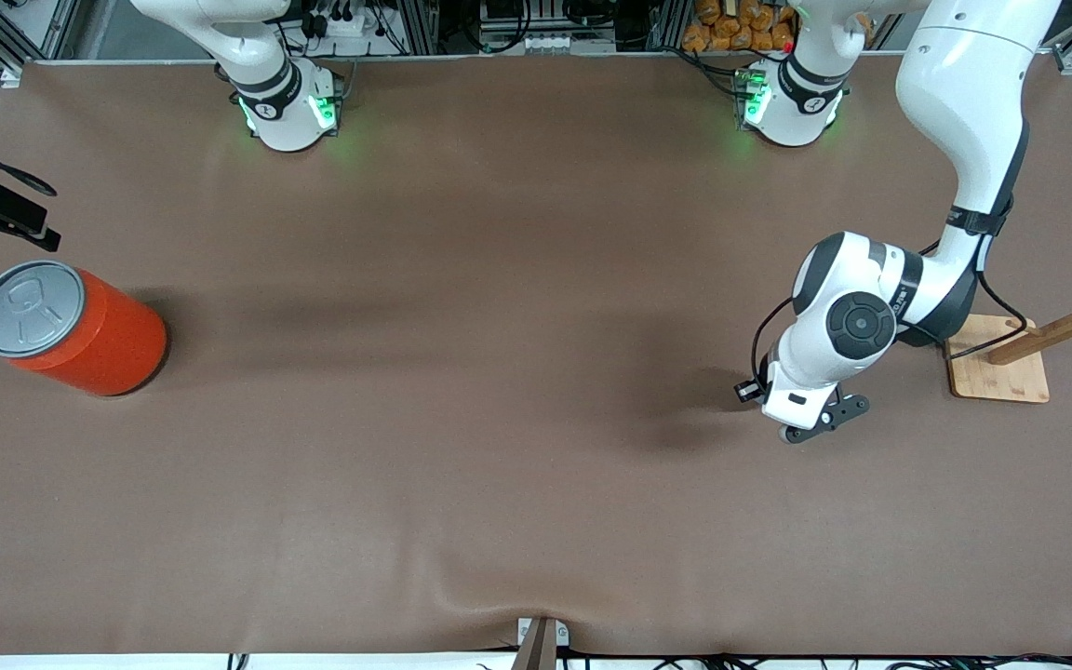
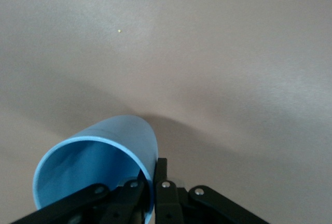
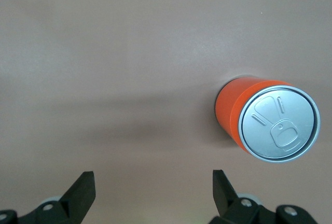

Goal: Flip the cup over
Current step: 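Lower the cup upright onto the table with the left gripper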

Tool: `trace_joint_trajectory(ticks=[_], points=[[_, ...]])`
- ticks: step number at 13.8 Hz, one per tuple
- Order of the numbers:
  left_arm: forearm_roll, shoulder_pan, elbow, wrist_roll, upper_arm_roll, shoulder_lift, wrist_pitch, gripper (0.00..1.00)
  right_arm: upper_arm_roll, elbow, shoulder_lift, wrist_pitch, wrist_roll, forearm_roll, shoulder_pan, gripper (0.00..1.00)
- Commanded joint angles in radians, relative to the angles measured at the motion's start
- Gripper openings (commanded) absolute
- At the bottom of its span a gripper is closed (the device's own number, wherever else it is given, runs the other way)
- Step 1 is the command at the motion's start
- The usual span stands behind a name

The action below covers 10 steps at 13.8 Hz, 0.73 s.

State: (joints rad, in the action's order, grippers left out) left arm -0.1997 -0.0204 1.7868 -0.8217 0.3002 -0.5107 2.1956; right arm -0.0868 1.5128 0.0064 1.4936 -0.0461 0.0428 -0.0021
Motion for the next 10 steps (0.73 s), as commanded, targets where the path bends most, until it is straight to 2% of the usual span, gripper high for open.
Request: trace_joint_trajectory(ticks=[1,4,8,9,10], points=[[-0.024,0.026,0.043,-0.022,0.004,0.027,0.016,0.00,0.001,-0.002,0.000,-0.001,0.005,-0.009,0.005,1.00],[-0.024,0.080,0.046,-0.027,0.004,0.014,0.027,0.00,0.001,-0.003,0.000,-0.001,0.005,-0.009,0.004,1.00],[-0.026,0.103,0.048,-0.025,0.004,-0.003,0.046,0.00,0.001,-0.003,0.000,0.000,0.005,-0.011,0.004,1.00],[-0.024,0.103,0.046,-0.025,0.004,-0.005,0.046,0.02,0.001,-0.003,0.000,0.000,0.005,-0.011,0.004,1.00],[-0.024,0.103,0.045,-0.025,0.004,-0.009,0.046,0.16,0.001,-0.003,0.000,0.000,0.005,-0.011,0.004,1.00]])
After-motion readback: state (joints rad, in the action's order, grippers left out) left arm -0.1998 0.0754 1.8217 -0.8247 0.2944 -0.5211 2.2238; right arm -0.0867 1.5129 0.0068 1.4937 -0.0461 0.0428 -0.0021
